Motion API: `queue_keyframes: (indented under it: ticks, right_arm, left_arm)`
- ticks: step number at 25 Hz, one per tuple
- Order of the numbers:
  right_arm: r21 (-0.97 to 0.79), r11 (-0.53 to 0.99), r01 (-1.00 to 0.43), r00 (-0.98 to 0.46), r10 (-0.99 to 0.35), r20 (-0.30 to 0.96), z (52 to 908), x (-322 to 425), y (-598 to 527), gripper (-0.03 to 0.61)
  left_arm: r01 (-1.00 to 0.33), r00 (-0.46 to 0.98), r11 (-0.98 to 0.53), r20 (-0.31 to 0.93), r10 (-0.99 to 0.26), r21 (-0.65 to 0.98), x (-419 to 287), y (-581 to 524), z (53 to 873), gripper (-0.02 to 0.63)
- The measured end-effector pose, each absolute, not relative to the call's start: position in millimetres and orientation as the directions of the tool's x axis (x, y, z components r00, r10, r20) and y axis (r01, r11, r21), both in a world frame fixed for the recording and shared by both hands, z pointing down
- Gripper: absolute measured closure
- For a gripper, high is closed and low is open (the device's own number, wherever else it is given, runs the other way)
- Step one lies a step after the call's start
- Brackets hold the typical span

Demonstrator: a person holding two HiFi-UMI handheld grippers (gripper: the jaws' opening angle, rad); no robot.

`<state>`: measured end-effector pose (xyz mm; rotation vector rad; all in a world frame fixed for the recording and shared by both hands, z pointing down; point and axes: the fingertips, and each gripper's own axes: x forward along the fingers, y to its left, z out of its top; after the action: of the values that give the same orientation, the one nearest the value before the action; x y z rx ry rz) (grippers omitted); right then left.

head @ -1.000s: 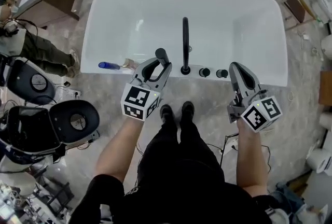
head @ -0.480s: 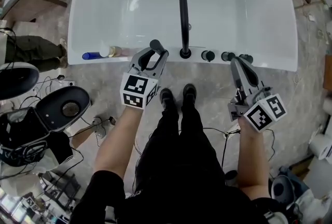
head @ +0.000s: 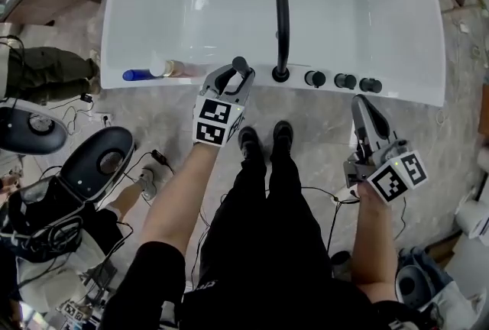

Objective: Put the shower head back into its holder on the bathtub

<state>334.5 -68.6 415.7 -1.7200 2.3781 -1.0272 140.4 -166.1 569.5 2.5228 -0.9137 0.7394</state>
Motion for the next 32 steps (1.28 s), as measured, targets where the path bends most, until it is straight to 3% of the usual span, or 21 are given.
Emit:
queue_keyframes:
  ticks: [14,16,32]
  right_arm:
    - [-0.529,0.196,-0.826,-0.418,-0.842,0.340,379,306,-61,0.565]
    - [-0.526,0.203,-0.826,-0.421,-0.843,0.336,363,302,-58,0.565]
    - [-0.435,0.267,-0.860,-0.390,-0.894,0.222,232,284,-25,0.565]
  left_arm:
    - [-0.637,0.623,-0.758,0.675,-0.396,0.143,132,-152,600,0.449]
    - [-0.624,0.632,-0.767,0.673,-0.383,0.149,132,-145,589,0.408]
    - [-0.640,0.719,-0.748,0.481,-0.501,0.178,105,-111,407,0.425]
